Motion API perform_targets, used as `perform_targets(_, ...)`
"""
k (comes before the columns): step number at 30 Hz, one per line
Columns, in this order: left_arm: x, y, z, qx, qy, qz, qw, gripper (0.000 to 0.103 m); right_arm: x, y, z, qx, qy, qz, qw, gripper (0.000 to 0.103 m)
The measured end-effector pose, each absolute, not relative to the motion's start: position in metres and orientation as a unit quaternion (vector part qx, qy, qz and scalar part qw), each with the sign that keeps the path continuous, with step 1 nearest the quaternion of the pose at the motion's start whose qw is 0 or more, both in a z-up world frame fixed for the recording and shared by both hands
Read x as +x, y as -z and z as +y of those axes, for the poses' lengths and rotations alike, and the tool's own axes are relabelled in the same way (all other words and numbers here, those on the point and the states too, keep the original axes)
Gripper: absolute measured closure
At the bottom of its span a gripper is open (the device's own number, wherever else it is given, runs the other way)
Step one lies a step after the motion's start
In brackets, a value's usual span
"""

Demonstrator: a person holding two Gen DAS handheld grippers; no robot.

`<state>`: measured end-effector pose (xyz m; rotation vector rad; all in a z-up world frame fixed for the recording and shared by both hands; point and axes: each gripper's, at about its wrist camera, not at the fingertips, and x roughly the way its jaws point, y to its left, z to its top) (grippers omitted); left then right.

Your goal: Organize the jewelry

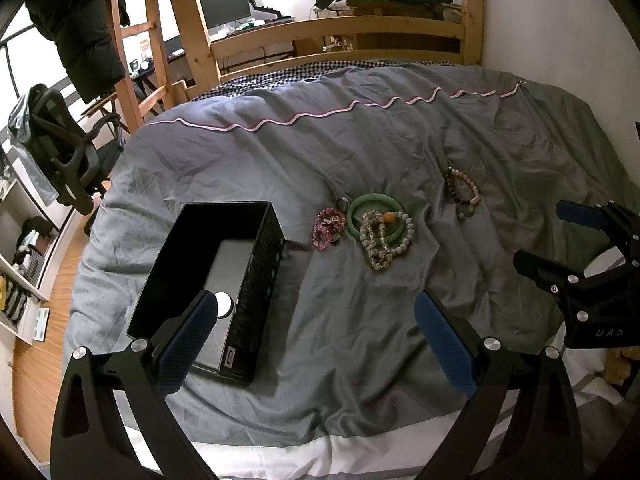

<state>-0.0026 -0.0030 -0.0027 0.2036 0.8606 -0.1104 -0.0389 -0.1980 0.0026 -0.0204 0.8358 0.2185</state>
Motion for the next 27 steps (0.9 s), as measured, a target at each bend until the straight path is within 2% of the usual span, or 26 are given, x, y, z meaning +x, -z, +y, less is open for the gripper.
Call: perform_targets(27,0.0005,0.0111,-0.0004,0.086,0.069,0.423,0.899,0.006,-0.0344,0.0022,-0.1993,0.002,-0.112,0.398,0.911,0.003)
